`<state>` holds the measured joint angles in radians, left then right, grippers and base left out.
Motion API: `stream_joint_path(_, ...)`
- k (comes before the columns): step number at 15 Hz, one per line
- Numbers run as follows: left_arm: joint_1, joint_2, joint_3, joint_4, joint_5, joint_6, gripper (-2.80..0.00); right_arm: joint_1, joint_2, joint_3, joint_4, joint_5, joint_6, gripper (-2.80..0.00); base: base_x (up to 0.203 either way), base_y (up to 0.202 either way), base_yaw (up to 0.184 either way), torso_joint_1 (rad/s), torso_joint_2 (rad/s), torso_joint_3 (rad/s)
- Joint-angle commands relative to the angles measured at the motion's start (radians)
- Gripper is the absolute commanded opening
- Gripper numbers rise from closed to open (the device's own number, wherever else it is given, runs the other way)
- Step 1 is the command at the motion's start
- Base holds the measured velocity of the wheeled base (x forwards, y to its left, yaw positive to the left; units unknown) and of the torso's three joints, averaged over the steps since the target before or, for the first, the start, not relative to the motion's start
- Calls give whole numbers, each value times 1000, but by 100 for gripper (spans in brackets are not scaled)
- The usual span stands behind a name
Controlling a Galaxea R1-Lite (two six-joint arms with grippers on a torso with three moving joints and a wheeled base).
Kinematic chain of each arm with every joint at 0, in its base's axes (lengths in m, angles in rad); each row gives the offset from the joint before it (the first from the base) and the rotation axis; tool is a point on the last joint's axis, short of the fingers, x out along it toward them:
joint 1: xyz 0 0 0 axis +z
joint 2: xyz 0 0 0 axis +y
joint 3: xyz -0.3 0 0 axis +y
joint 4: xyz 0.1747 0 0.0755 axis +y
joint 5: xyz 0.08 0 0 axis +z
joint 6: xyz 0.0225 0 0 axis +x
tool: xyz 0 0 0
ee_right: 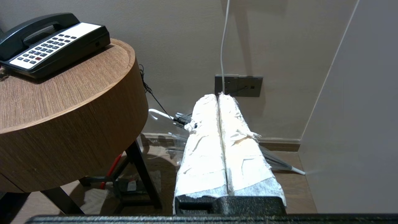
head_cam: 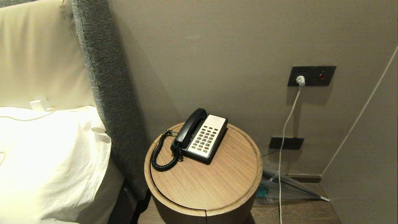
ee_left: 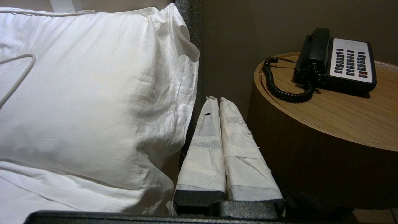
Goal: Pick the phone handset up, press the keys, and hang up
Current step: Pick up the desk phone handset
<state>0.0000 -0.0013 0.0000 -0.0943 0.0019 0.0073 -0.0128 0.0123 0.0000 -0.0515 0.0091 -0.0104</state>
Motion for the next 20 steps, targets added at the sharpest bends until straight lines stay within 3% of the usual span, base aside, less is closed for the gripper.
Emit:
stream_joint_path(1, 0, 1, 40, -1, 1, 0, -280, 0, 1, 21, -1, 0, 0, -280, 0, 0, 0, 0, 0, 0)
stream_joint_path(20, 0, 1, 40, -1, 3, -9, -280, 0, 1, 21, -1, 0, 0, -280, 0, 0, 0, 0, 0, 0)
